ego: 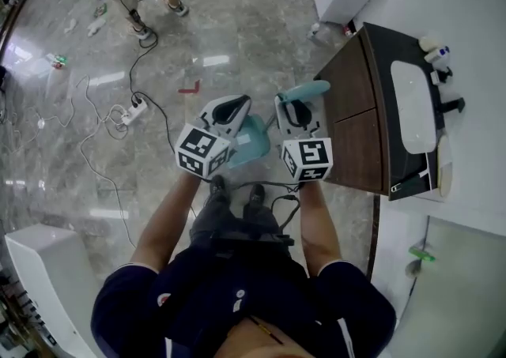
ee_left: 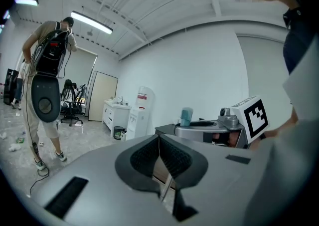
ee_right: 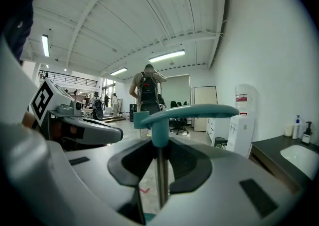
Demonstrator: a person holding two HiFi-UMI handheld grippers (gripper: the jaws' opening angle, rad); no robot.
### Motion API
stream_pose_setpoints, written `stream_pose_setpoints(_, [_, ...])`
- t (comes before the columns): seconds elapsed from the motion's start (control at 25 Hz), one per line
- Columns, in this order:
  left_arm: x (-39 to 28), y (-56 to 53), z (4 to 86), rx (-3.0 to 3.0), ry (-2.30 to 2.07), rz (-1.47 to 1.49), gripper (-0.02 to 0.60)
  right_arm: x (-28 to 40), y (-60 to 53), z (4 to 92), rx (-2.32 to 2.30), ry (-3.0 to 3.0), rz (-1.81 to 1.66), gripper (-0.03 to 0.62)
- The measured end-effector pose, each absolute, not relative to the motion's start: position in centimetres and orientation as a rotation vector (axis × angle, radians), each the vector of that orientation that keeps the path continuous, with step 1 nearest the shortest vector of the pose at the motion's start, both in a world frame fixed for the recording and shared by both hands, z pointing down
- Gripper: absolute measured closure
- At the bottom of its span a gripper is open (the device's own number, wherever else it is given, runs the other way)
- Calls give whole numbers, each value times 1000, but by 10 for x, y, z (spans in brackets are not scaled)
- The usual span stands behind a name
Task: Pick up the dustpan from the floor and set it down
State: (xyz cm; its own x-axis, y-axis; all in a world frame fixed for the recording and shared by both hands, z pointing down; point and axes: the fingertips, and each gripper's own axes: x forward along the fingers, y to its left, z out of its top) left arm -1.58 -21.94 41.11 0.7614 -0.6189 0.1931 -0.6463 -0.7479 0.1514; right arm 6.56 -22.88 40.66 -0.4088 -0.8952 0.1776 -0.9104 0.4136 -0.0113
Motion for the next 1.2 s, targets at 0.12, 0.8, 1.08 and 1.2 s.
stream_pose_setpoints(0.12, [-10,-229,435,2728,-990,231,569,72,-241,434,1617,-2492,197,494])
stream_pose_setpoints(0.8, [-7,-274,557,2598,-1000,382,569,97,-308,601,1598,-2334,308,494])
stream_pose_setpoints(1.08, [-7,-281,602,2547,-972,420,569,101,-340,664,1599,-2247,345,494])
stream_pose_setpoints(1.2, [-11,-284,621,2520,-964,436,569,100,-352,686,1592,-2225,355,495])
